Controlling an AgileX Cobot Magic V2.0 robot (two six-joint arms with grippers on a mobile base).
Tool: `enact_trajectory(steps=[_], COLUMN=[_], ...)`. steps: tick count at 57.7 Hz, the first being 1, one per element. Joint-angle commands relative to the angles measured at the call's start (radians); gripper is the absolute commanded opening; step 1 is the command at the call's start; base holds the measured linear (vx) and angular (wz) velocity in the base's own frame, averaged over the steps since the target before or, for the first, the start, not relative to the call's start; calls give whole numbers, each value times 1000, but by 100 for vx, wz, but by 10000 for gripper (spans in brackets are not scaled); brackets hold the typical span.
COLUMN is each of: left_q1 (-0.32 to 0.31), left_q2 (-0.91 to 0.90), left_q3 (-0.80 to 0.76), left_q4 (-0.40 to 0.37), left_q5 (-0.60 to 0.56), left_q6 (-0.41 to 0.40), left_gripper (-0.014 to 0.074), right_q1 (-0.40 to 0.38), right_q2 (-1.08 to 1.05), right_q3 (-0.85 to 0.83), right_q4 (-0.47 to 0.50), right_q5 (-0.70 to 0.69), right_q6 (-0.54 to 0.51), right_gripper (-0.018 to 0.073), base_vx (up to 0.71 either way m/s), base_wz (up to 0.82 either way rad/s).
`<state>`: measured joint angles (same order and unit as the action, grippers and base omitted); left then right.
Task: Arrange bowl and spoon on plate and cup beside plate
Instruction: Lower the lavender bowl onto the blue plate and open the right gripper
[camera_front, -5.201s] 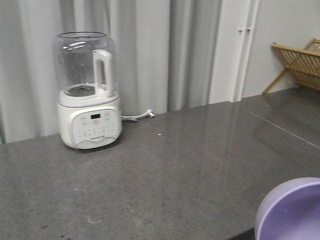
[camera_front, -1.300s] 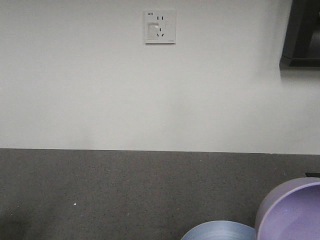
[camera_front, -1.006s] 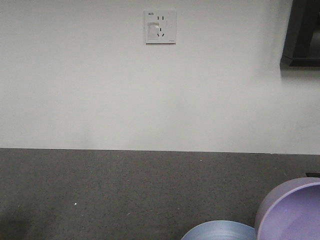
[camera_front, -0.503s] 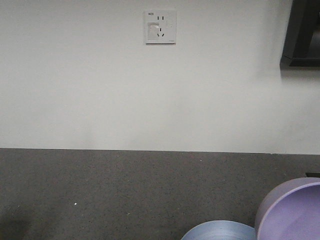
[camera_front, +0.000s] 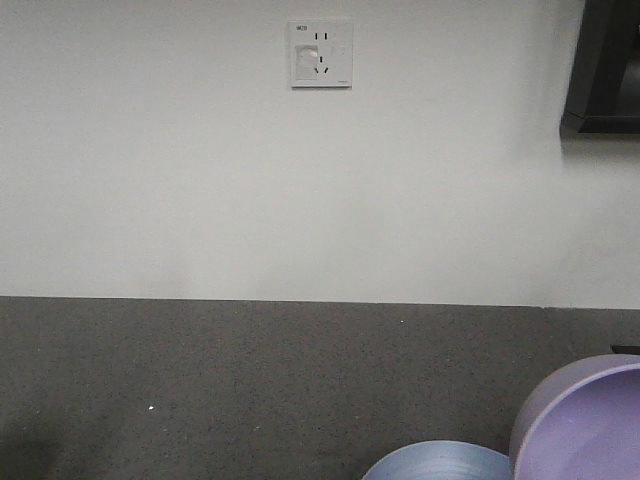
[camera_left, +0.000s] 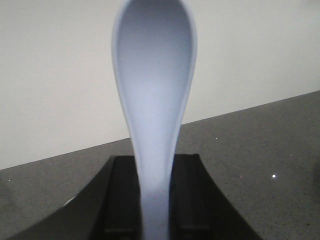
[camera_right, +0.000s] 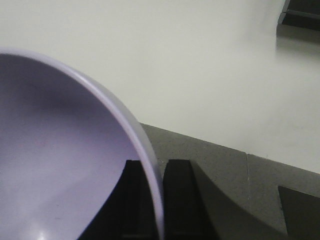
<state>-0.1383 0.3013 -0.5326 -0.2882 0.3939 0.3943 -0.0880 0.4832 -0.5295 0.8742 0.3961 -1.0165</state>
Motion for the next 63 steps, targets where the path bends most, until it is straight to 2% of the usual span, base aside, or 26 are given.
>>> enact_trajectory(steps=[1, 13, 24, 36, 44, 50, 63], left_q1=[-8, -8, -8, -8, -8, -8, -8], left_q2=[8, 8, 10, 10, 10, 10, 10], left_q3=[-24, -24, -24, -24, -24, -24, -24], left_q4=[-18, -18, -18, -18, -18, -18, -18], left_q5=[-102, -111, -108, -103, -102, -104, -107], left_q6=[-3, -4, -4, -4, -5, -5, -6], left_gripper=[0, 0, 0, 0, 0, 0, 0], right_q1=[1, 1, 1, 2, 2, 19, 126], right_q2=[5, 15, 110, 332, 492, 573, 711], right_q3=[-32, -32, -42, -162, -275, -320, -348], right_q4=[33, 27, -48, -307, -428, -424, -430], right_q5=[-43, -34, -3, 258, 444, 479, 431], right_q6=[2, 34, 237, 508, 623, 633, 704], right_gripper=[-9, -9, -9, -9, -9, -9, -9], base_vx=[0, 0, 0, 0, 0, 0, 0], base_wz=[0, 0, 0, 0, 0, 0, 0])
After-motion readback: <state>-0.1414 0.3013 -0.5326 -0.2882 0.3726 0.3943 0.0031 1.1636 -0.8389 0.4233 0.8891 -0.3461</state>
